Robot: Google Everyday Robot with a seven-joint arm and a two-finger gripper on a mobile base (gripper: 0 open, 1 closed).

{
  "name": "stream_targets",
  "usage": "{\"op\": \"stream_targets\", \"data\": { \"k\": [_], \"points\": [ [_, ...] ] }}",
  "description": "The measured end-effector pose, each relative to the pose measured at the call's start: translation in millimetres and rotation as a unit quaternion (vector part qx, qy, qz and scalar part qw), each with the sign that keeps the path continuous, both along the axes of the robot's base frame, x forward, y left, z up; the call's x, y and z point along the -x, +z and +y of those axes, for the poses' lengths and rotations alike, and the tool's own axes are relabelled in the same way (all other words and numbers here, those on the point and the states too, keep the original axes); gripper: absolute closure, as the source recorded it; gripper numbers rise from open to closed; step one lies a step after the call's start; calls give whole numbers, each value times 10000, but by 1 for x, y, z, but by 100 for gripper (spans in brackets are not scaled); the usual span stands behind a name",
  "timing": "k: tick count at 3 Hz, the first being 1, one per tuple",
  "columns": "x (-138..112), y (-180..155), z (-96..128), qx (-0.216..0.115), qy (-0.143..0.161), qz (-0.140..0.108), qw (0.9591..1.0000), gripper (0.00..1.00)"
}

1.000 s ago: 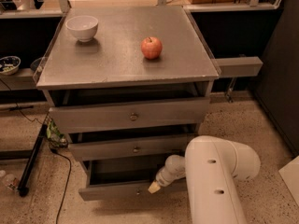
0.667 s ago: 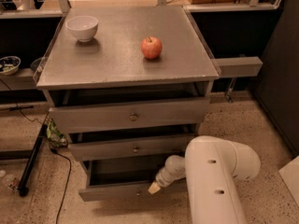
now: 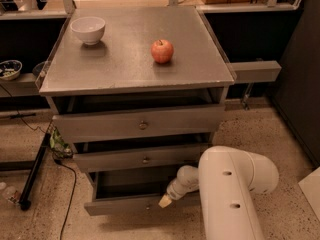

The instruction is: Open bottom drawer

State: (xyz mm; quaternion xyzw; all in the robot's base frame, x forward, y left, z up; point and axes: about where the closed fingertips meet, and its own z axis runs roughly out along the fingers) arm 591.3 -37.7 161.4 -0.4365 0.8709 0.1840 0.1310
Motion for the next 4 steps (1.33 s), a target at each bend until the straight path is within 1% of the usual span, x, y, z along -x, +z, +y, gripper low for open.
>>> {"op": "stream_targets", "data": {
  "k": [1, 2, 4],
  "points": [
    [4, -1, -1, -32, 0, 21, 10000, 100],
    [4, -1, -4, -56, 34, 29, 10000, 100],
    [3, 1, -2, -82, 36, 94, 9999, 100]
  ]
}}
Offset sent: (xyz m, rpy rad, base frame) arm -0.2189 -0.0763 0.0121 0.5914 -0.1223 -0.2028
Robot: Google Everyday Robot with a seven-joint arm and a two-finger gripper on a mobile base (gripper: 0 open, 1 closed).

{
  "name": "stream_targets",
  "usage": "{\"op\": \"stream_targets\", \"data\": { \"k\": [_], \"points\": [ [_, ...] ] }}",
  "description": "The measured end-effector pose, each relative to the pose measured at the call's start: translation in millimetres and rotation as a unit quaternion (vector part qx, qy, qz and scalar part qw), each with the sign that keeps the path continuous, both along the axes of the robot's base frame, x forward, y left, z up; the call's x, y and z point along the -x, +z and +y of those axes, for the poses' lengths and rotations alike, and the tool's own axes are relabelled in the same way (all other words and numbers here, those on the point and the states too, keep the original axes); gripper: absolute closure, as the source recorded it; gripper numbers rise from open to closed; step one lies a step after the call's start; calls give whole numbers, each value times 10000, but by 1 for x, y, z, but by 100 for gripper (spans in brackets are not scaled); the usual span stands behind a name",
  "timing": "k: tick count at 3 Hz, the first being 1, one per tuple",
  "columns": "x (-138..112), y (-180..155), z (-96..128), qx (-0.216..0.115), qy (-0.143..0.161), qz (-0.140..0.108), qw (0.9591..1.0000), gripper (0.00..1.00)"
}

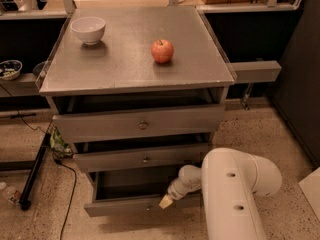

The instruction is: Open bottom drawer

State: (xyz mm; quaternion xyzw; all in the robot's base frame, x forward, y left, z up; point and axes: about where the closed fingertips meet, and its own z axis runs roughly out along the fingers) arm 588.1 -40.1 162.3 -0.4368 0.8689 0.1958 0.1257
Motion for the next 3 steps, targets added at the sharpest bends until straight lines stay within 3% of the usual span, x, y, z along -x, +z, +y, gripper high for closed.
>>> {"op": "stream_targets", "data": {
  "k": [3],
  "points": [
    [2, 8, 2, -69, -17, -83, 9999, 100]
  ]
}}
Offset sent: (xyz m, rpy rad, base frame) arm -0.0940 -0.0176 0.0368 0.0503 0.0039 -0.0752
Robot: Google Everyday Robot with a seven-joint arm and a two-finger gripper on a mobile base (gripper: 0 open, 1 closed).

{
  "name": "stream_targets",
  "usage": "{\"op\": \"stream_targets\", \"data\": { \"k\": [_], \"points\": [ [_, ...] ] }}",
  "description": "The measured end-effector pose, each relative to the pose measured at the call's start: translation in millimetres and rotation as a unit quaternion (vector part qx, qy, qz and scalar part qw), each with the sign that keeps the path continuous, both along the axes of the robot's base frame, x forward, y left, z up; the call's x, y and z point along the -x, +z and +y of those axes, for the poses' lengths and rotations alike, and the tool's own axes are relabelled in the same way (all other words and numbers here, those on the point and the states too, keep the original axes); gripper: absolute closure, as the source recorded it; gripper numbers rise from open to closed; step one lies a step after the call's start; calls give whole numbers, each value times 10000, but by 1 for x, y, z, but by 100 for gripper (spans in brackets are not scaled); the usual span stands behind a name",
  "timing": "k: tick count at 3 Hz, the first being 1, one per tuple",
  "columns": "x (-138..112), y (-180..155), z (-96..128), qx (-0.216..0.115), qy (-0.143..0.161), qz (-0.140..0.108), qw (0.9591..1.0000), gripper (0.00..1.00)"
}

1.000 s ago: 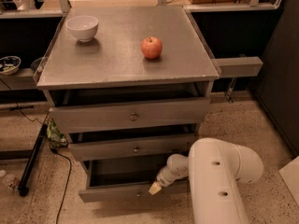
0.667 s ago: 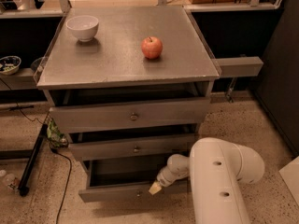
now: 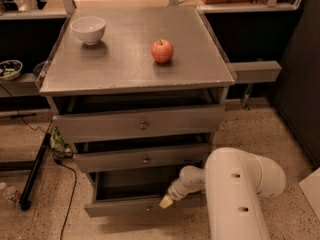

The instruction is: Open bottom drawer

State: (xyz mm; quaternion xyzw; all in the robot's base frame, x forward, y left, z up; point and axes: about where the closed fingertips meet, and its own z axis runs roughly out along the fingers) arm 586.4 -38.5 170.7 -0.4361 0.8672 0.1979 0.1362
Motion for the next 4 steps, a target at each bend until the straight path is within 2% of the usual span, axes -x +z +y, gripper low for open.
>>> {"op": "stream_targets", "data": {
  "k": [2, 3, 4],
  "points": [
    [-2, -1, 1, -62, -10, 57, 10000, 100],
    [9, -2, -1, -142, 10, 196, 9997, 100],
    [7, -1, -3, -142, 11, 195, 9997, 100]
  ]
}}
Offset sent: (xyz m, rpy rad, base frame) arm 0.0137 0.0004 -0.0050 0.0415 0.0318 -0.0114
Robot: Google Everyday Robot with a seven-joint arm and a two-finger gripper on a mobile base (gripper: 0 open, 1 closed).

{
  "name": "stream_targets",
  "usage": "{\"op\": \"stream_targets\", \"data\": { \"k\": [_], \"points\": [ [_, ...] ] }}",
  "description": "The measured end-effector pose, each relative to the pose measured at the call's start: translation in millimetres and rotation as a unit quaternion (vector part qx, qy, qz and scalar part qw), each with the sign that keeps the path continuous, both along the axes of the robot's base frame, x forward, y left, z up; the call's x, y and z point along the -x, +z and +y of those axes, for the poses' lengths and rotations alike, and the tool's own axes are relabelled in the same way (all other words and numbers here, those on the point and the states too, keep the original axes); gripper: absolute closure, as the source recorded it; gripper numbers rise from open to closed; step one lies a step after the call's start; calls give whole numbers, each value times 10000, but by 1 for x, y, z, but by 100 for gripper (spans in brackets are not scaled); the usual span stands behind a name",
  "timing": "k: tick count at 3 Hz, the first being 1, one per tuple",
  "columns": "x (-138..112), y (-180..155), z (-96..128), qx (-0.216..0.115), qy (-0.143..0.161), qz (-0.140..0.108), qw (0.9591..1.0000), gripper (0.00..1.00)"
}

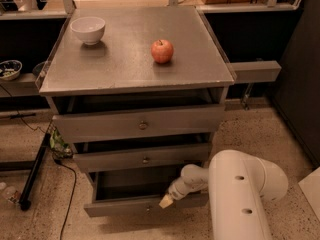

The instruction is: Open bottom drawer

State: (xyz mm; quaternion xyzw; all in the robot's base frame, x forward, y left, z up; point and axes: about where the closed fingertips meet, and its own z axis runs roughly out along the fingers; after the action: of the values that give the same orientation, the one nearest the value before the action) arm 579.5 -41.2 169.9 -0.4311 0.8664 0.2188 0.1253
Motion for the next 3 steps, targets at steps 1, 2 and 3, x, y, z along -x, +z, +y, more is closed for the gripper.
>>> {"op": "stream_targets", "data": {
  "k": [1, 2, 3],
  "points": [
    [-1, 0, -1, 0, 0, 0, 10000, 100],
    [-5, 8, 0, -38, 42, -131, 9999, 100],
    [-5, 8, 0, -39, 41, -131, 9999, 100]
  ]
}}
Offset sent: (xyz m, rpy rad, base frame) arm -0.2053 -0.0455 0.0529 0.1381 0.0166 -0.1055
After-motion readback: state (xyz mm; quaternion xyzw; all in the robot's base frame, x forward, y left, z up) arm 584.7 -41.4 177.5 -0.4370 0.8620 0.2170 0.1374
